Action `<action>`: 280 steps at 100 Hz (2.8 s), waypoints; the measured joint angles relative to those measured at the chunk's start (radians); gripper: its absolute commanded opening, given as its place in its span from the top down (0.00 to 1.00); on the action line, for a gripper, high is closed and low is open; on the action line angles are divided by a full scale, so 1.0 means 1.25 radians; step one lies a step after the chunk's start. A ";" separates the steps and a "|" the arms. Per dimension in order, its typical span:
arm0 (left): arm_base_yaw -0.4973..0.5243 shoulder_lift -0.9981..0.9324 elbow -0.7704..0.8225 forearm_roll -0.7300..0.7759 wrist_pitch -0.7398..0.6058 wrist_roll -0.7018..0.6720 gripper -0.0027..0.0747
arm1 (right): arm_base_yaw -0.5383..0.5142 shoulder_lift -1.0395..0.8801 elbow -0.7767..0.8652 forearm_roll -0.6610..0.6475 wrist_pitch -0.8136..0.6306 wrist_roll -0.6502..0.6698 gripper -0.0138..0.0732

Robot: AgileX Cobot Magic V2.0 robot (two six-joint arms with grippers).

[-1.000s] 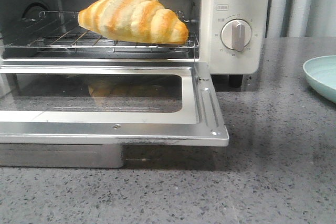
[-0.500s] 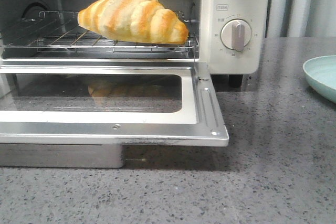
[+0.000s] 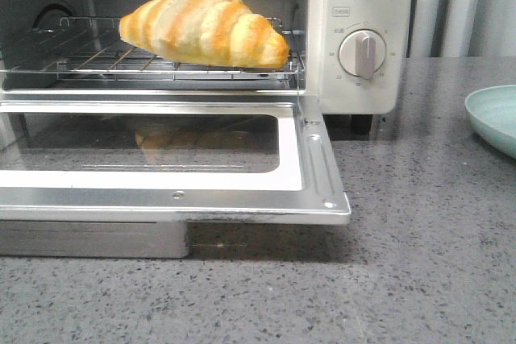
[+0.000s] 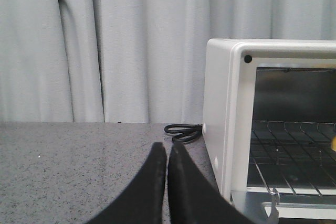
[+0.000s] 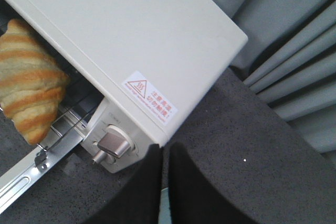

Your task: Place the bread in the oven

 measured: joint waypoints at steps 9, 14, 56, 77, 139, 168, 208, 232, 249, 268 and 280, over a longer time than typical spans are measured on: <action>0.000 0.000 0.000 0.000 0.000 0.000 0.99 | -0.004 -0.016 0.013 0.000 0.001 0.000 0.93; 0.000 0.000 0.000 0.000 0.000 0.000 0.99 | -0.004 -0.019 0.016 0.000 0.001 0.000 0.93; 0.000 0.000 0.000 0.000 -0.002 0.000 0.99 | -0.006 -0.020 0.018 0.009 0.001 0.002 0.93; 0.000 0.000 0.000 0.000 -0.002 0.000 0.99 | -0.047 -0.047 0.090 0.002 -0.002 0.046 0.93; 0.000 0.000 0.000 0.002 -0.007 0.000 0.99 | -0.546 -0.564 0.829 0.244 -0.430 0.144 0.93; 0.000 0.000 0.000 0.002 -0.007 0.000 0.99 | -0.709 -0.768 1.106 0.314 -0.685 0.142 0.93; 0.000 0.000 0.000 0.002 -0.007 0.000 0.99 | -0.749 -0.867 1.356 0.390 -0.928 0.065 0.93; 0.000 0.000 0.000 0.002 -0.007 0.000 0.99 | -0.749 -0.929 1.356 0.371 -0.944 0.025 0.93; 0.000 0.000 0.000 0.002 -0.007 0.000 0.99 | -0.749 -1.001 1.356 0.353 -0.943 0.020 0.93; 0.000 0.000 0.000 0.002 -0.007 0.000 0.99 | -0.749 -1.006 1.356 0.351 -0.907 0.020 0.93; 0.000 0.000 0.000 0.002 -0.007 0.000 0.99 | -0.749 -1.006 1.356 0.351 -0.847 0.020 0.93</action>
